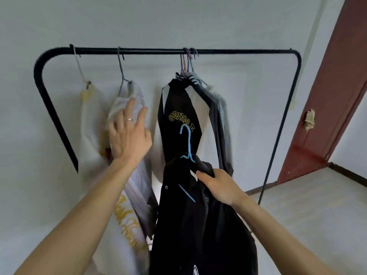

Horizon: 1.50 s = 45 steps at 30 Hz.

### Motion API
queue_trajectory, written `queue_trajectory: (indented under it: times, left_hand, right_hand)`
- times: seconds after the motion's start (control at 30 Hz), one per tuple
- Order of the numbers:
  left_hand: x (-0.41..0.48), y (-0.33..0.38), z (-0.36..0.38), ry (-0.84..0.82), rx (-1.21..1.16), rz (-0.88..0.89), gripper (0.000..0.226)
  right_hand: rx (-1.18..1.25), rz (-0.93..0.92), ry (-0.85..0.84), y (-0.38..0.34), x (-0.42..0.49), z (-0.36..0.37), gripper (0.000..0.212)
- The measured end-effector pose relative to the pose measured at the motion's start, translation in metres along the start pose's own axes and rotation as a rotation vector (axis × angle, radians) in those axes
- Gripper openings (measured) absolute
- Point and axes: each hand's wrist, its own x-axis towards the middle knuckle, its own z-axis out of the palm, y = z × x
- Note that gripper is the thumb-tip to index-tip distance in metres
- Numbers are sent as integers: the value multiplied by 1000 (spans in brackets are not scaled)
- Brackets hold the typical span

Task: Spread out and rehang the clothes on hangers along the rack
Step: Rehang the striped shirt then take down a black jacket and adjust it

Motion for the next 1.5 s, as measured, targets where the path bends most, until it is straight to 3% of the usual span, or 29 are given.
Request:
queue_trajectory:
  times: [0.1,0.23,0.4,0.63,0.87,1.03,1.13,1.27,1.43,1.5]
  left_hand:
    - [26,-9,-9,-57,-48,-169,71]
    - [54,-19,-14,-280,-337,-430,75]
    - [65,-16,-21,-378,-346,-401,49]
    - [80,-5,-12,-434,-547,-410,50]
    - [86,0,-12,-391,-740,-527,50]
    - [86,3,-4,-342,-850,-590,52]
    - [86,1,1,-335,-882,-609,54]
    - [81,0,2,-341,-867,-620,62]
    - [80,2,-1,-329,-881,-617,64]
    - [82,3,0,-329,-885,-620,64]
  right_hand:
    - [20,-41,39,-26,25,2,38]
    - [40,-84,96,-62,57,-3,38]
    - [61,-147,134,-104,99,-18,36]
    - [55,-309,193,-178,159,-39,37]
    - [37,-329,167,-215,209,-37,30]
    - [49,-253,112,-191,228,-5,29]
    - [173,-175,73,-163,225,15,43]
    - [141,-250,87,-147,221,20,42]
    - [158,-277,-36,-131,213,25,69]
    - [182,-285,-80,-131,203,21,61]
